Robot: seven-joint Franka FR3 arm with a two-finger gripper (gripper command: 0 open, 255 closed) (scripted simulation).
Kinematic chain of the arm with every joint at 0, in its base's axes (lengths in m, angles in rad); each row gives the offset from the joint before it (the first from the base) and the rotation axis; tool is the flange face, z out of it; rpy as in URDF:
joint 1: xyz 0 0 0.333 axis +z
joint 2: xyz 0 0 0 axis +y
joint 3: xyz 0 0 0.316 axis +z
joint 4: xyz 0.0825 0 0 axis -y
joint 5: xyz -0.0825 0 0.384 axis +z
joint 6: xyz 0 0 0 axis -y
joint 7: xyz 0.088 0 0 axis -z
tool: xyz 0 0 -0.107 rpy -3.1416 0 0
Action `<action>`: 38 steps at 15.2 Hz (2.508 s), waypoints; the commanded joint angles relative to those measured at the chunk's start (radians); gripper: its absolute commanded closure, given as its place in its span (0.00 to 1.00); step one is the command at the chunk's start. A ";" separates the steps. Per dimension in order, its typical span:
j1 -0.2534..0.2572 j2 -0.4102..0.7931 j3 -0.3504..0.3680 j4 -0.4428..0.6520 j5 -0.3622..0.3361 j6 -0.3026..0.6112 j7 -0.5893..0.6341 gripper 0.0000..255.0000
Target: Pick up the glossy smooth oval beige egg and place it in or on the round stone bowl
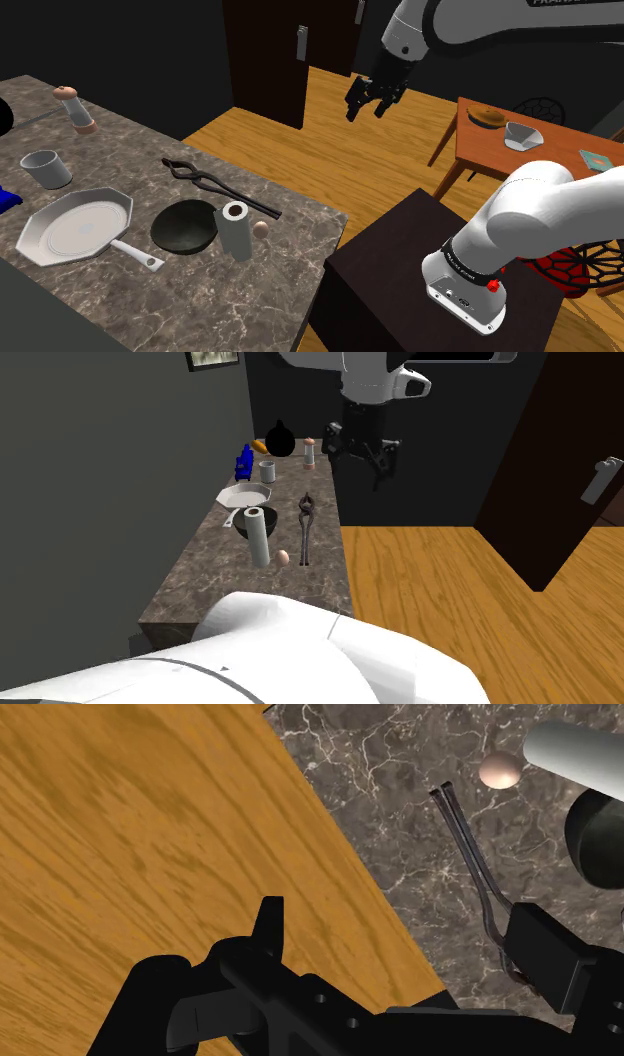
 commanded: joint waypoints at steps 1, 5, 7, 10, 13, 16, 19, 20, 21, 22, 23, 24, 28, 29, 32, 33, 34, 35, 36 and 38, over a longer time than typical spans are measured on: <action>0.013 0.036 0.037 -0.029 0.016 0.070 0.032 0.00; 0.034 0.128 0.110 -0.068 0.039 0.206 0.093 0.00; 0.041 0.185 0.147 -0.079 0.045 0.275 0.125 0.00; 0.044 0.282 0.206 -0.083 0.043 0.379 0.180 0.00; 0.036 0.393 0.268 -0.073 0.020 0.481 0.248 0.00; 0.012 0.514 0.335 -0.050 -0.041 0.578 0.338 0.00; -0.025 0.648 0.398 -0.013 -0.167 0.662 0.472 0.00; -0.035 0.695 0.412 0.003 -0.229 0.685 0.530 0.00; -0.040 0.744 0.420 0.021 -0.299 0.705 0.594 0.00; -0.038 0.793 0.421 0.042 -0.375 0.721 0.663 0.00; -0.026 0.842 0.410 0.065 -0.453 0.733 0.732 0.00; -0.008 0.890 0.393 0.091 -0.526 0.742 0.798 0.00; 0.120 1.065 0.283 0.204 -0.738 0.764 1.000 0.00; 0.152 1.105 0.259 0.235 -0.774 0.768 1.038 0.00; 0.218 1.189 0.203 0.298 -0.834 0.781 1.102 0.00; 0.226 1.204 0.192 0.305 -0.846 0.789 1.111 0.00; 0.235 1.218 0.180 0.313 -0.858 0.796 1.120 0.00; 0.243 1.233 0.169 0.321 -0.869 0.803 1.129 0.00; 0.251 1.247 0.158 0.329 -0.880 0.810 1.138 0.00; 0.267 1.276 0.137 0.345 -0.900 0.824 1.155 0.00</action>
